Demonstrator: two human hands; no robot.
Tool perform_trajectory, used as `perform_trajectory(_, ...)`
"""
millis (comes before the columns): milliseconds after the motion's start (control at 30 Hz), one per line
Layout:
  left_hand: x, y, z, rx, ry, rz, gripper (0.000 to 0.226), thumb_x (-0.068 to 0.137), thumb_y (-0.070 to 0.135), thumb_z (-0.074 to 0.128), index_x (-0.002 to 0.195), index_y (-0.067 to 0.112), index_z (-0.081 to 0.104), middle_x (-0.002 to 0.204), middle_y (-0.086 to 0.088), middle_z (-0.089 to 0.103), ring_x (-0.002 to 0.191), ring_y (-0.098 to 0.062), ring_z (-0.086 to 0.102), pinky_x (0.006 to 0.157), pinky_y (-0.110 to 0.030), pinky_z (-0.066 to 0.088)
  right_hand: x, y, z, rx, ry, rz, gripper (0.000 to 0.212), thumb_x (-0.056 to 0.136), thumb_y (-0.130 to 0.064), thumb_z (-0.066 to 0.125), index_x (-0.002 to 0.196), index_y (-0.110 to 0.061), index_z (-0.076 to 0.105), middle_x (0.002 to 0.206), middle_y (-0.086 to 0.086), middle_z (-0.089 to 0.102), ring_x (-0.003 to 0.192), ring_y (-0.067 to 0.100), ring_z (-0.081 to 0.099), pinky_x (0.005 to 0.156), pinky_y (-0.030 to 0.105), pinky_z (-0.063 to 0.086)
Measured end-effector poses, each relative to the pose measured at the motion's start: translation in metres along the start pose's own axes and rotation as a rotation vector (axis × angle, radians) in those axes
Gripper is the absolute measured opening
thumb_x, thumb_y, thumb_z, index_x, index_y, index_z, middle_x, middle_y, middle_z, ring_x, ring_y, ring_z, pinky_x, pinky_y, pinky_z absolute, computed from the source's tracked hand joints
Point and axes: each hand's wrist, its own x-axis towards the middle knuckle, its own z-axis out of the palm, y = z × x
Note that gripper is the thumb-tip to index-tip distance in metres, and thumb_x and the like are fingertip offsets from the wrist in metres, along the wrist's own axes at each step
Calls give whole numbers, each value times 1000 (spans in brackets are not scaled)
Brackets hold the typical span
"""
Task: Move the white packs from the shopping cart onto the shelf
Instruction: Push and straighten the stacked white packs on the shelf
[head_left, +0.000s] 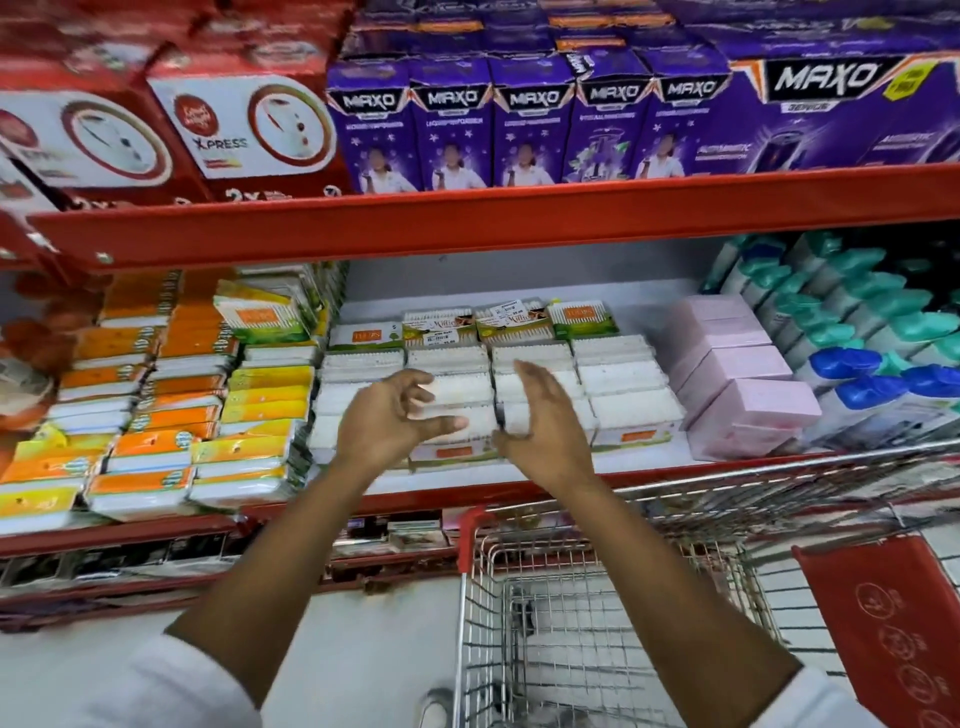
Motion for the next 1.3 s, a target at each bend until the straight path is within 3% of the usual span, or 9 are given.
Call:
perform_trajectory(100,26,-25,-31,544,-137,156,115,55,53,86,149,15,31,152,-9,35,138,-24,34,108,-32,33,24,-21,12,-433,-301,-135,115,73,-34,80,154,-12,1,163,7,0,150,21,1,119,30,12)
perform_trajectory(167,39,-38,-40,818,-238,165,133,55,60,82,154,12,7,161,-10,10,147,-25,13,117,-37,18,38,-33,19,-616,-369,-168,126,68,-36,83,153,-9,-7,162,10,-7,150,23,-2,120,29,8)
perform_trajectory(233,48,-48,-42,911,-298,139,140,55,63,80,153,11,-5,162,-8,-2,149,-24,2,120,-41,12,48,-41,27,-712,-404,-163,131,66,-35,85,152,-7,-11,162,10,-10,150,24,-4,120,30,6)
perform_trajectory(433,45,-66,-35,824,-244,148,128,63,55,81,154,14,1,162,-3,5,148,-19,10,117,-33,20,64,-50,35,-819,-453,-127,128,69,-33,82,152,-5,-11,162,10,-11,150,22,-3,120,29,10)
perform_trajectory(533,46,-71,-33,804,-218,164,126,63,55,81,154,15,3,162,-1,6,148,-17,10,118,-33,17,61,-51,38,-807,-419,-126,123,70,-30,82,153,-7,-5,163,8,-2,150,20,5,118,28,19)
perform_trajectory(800,52,-69,-32,806,-189,146,131,57,56,83,154,16,4,162,-2,7,148,-20,11,120,-33,14,59,-54,39,-801,-384,-120,122,67,-27,84,153,-8,0,163,7,3,149,21,9,117,30,24)
perform_trajectory(1133,51,-46,-15,835,-247,195,143,53,69,77,152,8,-6,162,-8,-4,149,-21,-5,121,-39,-4,57,-37,8,-773,-441,-106,137,59,-42,88,153,-8,-7,163,7,-5,150,21,1,120,29,11)
perform_trajectory(1300,60,-11,17,788,-302,295,141,56,66,78,152,9,-9,161,-8,-8,149,-22,-6,121,-36,1,55,-8,-33,-872,-435,-10,140,57,-43,88,152,-7,-7,163,8,-6,150,22,2,121,34,18)
